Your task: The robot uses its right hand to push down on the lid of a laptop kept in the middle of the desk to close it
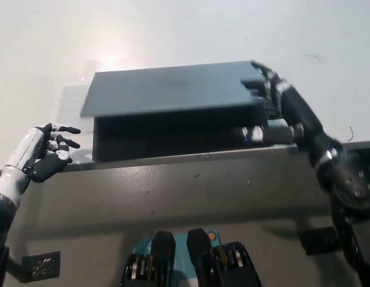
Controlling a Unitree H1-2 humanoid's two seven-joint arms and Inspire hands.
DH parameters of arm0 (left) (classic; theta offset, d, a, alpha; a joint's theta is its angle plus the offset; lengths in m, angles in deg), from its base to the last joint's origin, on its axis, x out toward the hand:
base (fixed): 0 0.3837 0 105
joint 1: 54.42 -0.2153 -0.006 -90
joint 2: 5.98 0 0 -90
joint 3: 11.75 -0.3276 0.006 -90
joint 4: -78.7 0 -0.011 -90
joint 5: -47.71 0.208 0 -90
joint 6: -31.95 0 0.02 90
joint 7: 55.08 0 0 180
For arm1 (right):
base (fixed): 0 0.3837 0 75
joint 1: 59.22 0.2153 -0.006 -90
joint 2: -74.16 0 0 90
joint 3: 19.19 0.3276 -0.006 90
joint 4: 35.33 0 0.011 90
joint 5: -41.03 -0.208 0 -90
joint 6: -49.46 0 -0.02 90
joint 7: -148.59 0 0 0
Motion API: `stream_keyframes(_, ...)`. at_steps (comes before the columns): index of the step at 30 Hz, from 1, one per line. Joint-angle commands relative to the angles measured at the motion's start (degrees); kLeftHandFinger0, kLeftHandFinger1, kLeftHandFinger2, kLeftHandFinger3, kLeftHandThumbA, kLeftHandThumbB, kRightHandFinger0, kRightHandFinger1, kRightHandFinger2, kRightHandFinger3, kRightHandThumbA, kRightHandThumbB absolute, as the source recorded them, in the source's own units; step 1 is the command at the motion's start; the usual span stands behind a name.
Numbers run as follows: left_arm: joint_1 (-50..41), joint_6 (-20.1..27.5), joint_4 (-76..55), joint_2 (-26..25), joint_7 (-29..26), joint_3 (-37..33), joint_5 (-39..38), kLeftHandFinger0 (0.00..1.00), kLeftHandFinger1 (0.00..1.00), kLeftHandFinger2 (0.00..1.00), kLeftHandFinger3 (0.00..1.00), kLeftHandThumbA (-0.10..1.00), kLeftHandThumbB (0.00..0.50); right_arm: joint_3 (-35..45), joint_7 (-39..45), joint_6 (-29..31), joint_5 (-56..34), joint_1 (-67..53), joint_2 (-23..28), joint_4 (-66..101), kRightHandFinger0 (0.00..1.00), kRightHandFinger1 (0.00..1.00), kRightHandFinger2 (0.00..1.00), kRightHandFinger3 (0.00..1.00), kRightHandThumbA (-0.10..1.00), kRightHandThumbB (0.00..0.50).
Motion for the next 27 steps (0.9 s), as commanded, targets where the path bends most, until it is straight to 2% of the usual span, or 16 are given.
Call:
stream_keyframes(1,1.80,0.66,-0.85,-1.70,0.87,0.77,0.33,0.30,0.37,0.49,0.61,-0.06,0.010,1.86,-0.36,-4.44,-3.07,-3.41,-1.96,2.20,1.00,0.87,0.84,1.00,1.00,0.216)
stream_keyframes(2,1.83,0.68,-0.79,-1.72,0.88,0.81,0.33,0.30,0.37,0.49,0.61,-0.05,0.010,2.07,-0.33,-4.46,-3.05,-3.59,-2.22,2.17,1.00,0.86,0.84,1.00,1.00,0.216)
stream_keyframes(3,1.74,0.40,-0.94,-1.72,0.91,0.81,0.35,0.31,0.37,0.49,0.61,-0.05,0.009,2.61,-0.87,-5.56,-3.44,-4.64,-3.23,2.26,0.94,0.84,0.83,1.00,1.00,0.252)
stream_keyframes(4,1.70,0.46,-0.99,-1.70,0.92,0.86,0.28,0.32,0.37,0.49,0.61,-0.05,0.009,2.45,-1.00,-5.42,-3.05,-5.06,-3.36,2.38,0.93,0.84,0.82,1.00,1.00,0.252)
stream_keyframes(5,1.70,0.74,-0.74,-1.65,0.88,0.92,0.21,0.31,0.37,0.49,0.61,-0.06,0.013,2.66,-1.35,-5.77,-2.90,-5.65,-3.90,2.46,0.90,0.82,0.81,1.00,1.00,0.243)
stream_keyframes(6,1.70,0.77,-0.71,-1.65,0.88,0.93,0.20,0.31,0.37,0.49,0.62,-0.06,0.010,2.77,-1.34,-5.88,-2.81,-5.73,-4.02,2.51,0.87,0.80,0.80,1.00,1.00,0.211)
stream_keyframes(7,1.73,0.66,-0.72,-1.64,0.86,0.91,0.25,0.31,0.37,0.49,0.62,-0.06,0.011,3.03,-1.18,-6.28,-3.32,-6.36,-4.47,2.48,0.90,0.82,0.82,1.00,1.00,0.234)
stream_keyframes(8,1.95,0.14,-0.99,-1.78,0.97,0.77,0.44,0.30,0.37,0.49,0.62,-0.06,0.008,3.14,-1.23,-6.80,-3.48,-7.23,-5.12,2.26,0.90,0.83,0.82,1.00,1.00,0.227)
stream_keyframes(10,2.16,0.06,-1.07,-1.62,0.95,0.94,0.17,0.26,0.34,0.46,0.60,-0.05,0.014,2.91,-1.22,-6.98,-3.16,-8.35,-5.92,1.46,0.94,0.86,0.82,1.00,1.00,0.246)
stream_keyframes(12,2.36,-0.07,-1.13,-1.86,1.04,0.72,0.55,0.28,0.35,0.47,0.60,-0.05,0.008,2.57,-1.44,-6.72,-2.48,-8.74,-6.56,0.98,0.93,0.85,0.82,1.00,1.00,0.258)
stream_keyframes(14,2.37,0.24,-1.12,-1.90,1.05,0.68,0.61,0.30,0.37,0.49,0.61,-0.05,0.011,2.06,-1.08,-6.54,-2.16,-8.93,-6.64,0.64,0.93,0.85,0.82,1.00,1.00,0.223)
stream_keyframes(18,2.28,0.42,-1.09,-1.80,1.07,0.73,0.60,0.32,0.38,0.51,0.62,-0.06,0.011,1.69,-0.85,-6.49,-2.09,-8.95,-6.74,0.28,0.93,0.86,0.83,1.00,1.00,0.227)
stream_keyframes(20,2.28,0.38,-1.22,-1.83,1.05,0.65,0.84,0.32,0.38,0.51,0.62,-0.06,0.012,1.80,-1.02,-6.53,-2.10,-8.65,-6.79,0.45,0.94,0.87,0.84,1.00,1.00,0.247)
stream_keyframes(25,1.77,0.88,-1.00,-1.46,1.15,1.39,0.02,0.31,0.37,0.50,0.60,-0.07,0.013,2.41,-0.42,-7.07,-3.43,-7.95,-6.49,2.98,0.93,0.87,0.85,1.00,1.00,0.245)
stream_keyframes(26,1.76,0.61,-1.08,-1.60,1.29,1.26,0.19,0.31,0.37,0.50,0.60,-0.06,0.006,3.10,0.19,-7.19,-4.61,-7.59,-5.89,5.16,0.94,0.86,0.84,1.00,1.00,0.274)
stream_keyframes(27,1.74,0.39,-1.13,-1.64,1.35,1.16,0.35,0.33,0.39,0.52,0.61,-0.05,0.002,3.46,0.31,-7.53,-5.20,-7.62,-5.65,6.60,0.91,0.85,0.84,1.00,1.00,0.279)
